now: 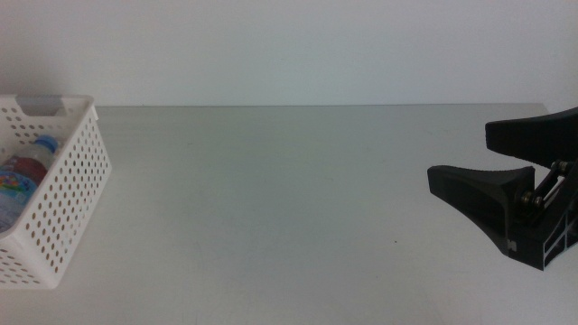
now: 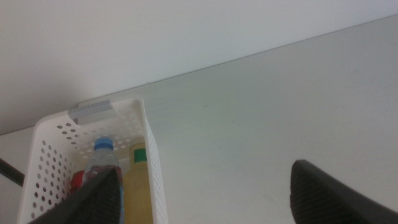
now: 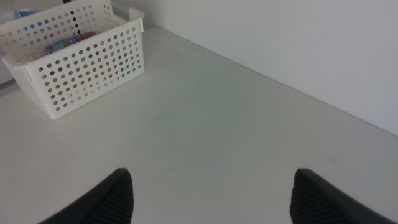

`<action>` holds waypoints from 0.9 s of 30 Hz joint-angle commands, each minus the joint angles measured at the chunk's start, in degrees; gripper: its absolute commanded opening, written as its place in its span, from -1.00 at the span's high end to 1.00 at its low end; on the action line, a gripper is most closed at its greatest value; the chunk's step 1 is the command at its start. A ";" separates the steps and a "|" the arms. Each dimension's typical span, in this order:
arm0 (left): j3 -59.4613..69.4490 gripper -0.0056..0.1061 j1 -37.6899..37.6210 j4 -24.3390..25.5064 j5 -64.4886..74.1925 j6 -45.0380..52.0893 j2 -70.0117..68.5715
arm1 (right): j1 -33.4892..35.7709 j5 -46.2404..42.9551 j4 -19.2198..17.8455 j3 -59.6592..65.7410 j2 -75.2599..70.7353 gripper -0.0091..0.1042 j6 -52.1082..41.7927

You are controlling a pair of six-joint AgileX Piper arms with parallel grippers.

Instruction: Use arms to grab the bottles and put them into the dustbin to the left of the table.

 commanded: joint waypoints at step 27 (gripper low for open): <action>52.18 -0.77 -0.30 -6.66 -52.40 -0.92 -37.07 | -35.01 -13.04 -5.06 34.10 -34.33 -0.30 -0.68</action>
